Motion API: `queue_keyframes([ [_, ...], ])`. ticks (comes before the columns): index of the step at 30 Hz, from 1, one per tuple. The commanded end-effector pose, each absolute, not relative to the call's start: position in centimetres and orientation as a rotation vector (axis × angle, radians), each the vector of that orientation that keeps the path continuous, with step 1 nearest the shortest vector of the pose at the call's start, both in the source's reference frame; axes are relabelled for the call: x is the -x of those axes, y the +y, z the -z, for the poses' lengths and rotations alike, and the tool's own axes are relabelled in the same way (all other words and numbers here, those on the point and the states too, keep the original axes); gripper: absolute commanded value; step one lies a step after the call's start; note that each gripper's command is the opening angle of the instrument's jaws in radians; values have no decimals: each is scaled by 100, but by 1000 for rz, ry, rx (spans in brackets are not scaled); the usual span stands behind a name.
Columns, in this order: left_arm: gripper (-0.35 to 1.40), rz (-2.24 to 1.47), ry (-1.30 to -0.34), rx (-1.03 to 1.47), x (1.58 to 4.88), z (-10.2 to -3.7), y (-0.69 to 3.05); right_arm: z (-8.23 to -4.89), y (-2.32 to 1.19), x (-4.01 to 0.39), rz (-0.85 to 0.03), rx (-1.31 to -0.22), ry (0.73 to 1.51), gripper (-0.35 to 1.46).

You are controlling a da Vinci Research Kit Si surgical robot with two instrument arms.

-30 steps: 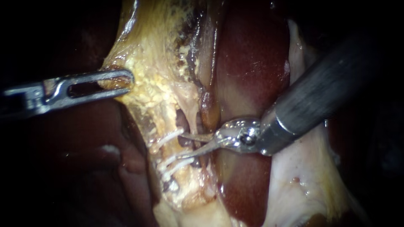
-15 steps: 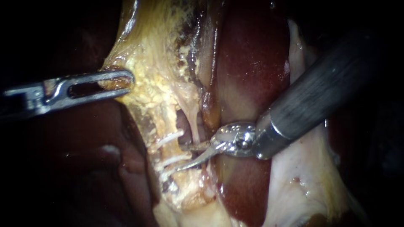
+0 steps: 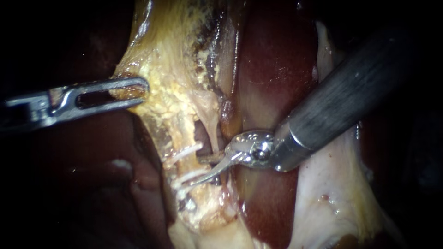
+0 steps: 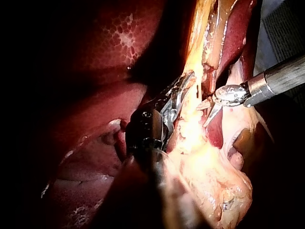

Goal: Go to the cutting position left tube

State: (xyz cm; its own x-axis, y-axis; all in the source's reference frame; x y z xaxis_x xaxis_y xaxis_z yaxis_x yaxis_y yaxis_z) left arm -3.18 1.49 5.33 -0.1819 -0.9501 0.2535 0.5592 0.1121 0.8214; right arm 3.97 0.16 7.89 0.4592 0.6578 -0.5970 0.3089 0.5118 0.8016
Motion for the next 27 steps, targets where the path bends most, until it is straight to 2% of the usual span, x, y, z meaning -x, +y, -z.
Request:
queue_keyframes([
  [1,-35,1457,-1025,-512,318,-534,150,-789,14,-399,-266,-1070,1125,101],
  [6,-35,1456,-1026,-512,318,-537,151,-788,15,-410,-239,-1114,1141,101],
  [13,-35,1455,-1026,-512,316,-543,153,-787,9,-422,-221,-1167,1127,88],
  [27,-35,1456,-1027,-510,319,-547,154,-790,0,-442,-216,-1208,1111,91],
])
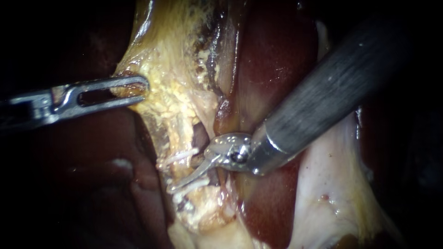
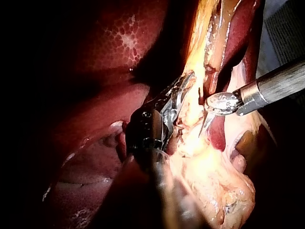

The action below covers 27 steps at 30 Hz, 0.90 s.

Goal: Go to the cutting position left tube

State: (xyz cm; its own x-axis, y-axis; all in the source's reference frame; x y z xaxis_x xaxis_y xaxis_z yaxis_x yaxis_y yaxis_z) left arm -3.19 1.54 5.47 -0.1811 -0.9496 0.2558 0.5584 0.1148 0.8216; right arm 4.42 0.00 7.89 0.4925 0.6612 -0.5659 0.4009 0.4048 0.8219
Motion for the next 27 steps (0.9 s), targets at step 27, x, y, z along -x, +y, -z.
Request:
queue_keyframes([
  [27,-35,1458,-1027,-507,323,-563,162,-792,-2,-447,-250,-1274,1126,93],
])
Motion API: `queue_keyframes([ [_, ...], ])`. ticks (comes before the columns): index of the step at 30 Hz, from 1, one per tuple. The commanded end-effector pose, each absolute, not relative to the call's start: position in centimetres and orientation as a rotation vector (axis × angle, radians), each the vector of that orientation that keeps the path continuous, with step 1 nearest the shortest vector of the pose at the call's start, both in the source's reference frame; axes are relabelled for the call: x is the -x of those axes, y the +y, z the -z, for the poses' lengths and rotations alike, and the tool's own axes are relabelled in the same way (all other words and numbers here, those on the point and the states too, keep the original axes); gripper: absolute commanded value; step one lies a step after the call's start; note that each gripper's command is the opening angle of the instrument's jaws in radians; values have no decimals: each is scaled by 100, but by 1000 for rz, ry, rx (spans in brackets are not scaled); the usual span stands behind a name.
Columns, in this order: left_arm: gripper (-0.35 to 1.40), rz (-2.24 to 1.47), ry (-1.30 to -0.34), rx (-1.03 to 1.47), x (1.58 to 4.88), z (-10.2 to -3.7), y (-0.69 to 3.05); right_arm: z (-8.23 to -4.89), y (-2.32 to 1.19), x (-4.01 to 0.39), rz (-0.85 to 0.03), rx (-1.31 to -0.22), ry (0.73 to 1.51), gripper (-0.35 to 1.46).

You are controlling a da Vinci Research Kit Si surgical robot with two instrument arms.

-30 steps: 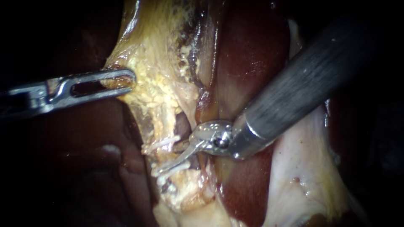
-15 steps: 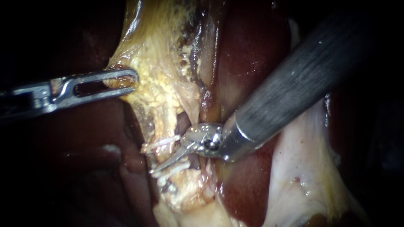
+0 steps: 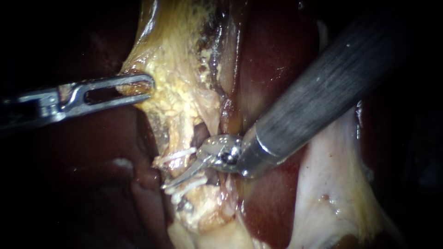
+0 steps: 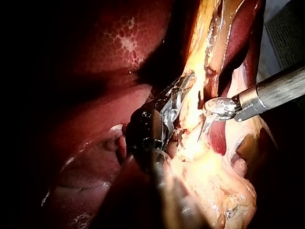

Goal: Go to the cutting position left tube

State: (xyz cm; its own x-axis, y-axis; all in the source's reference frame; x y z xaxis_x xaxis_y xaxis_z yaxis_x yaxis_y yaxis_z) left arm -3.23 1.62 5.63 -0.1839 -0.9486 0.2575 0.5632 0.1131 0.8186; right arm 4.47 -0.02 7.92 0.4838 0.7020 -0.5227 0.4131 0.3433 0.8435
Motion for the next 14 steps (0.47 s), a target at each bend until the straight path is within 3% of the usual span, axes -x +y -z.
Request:
queue_keyframes([
  [1,-35,1458,-1027,-507,323,-564,163,-791,-2,-447,-250,-1274,1126,93],
  [14,-35,1459,-1028,-502,328,-567,161,-791,-2,-448,-256,-1284,1118,93],
])
